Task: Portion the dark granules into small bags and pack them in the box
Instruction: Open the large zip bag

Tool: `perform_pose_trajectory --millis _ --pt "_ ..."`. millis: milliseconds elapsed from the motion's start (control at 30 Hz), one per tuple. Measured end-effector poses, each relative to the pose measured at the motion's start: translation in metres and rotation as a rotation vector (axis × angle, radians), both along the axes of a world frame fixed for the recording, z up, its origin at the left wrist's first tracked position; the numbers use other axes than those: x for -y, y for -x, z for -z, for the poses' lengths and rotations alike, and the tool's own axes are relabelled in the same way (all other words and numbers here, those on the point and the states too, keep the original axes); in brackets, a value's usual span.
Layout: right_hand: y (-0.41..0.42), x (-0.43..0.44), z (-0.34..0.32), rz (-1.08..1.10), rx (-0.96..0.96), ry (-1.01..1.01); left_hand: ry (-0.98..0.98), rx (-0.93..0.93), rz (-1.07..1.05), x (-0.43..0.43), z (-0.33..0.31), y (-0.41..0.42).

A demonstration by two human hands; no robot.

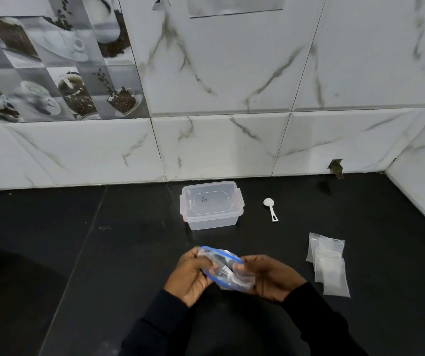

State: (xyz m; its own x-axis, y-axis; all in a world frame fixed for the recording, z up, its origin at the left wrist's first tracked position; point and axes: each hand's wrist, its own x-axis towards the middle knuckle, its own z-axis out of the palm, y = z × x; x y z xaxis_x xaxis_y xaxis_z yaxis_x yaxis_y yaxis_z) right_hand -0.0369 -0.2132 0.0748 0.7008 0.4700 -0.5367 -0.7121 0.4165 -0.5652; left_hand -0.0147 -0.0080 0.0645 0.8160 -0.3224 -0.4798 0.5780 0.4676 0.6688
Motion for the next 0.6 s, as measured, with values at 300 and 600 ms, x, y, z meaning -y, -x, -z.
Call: perform_pose_trajectory --millis 300,600 --pt "-0.012 0.003 0.000 0.219 -0.184 -0.022 -0.486 0.189 0.037 -0.003 0.005 0.003" --pt "-0.014 0.001 0.027 0.078 0.219 0.293 -1.127 0.732 0.181 -0.005 0.011 0.006"
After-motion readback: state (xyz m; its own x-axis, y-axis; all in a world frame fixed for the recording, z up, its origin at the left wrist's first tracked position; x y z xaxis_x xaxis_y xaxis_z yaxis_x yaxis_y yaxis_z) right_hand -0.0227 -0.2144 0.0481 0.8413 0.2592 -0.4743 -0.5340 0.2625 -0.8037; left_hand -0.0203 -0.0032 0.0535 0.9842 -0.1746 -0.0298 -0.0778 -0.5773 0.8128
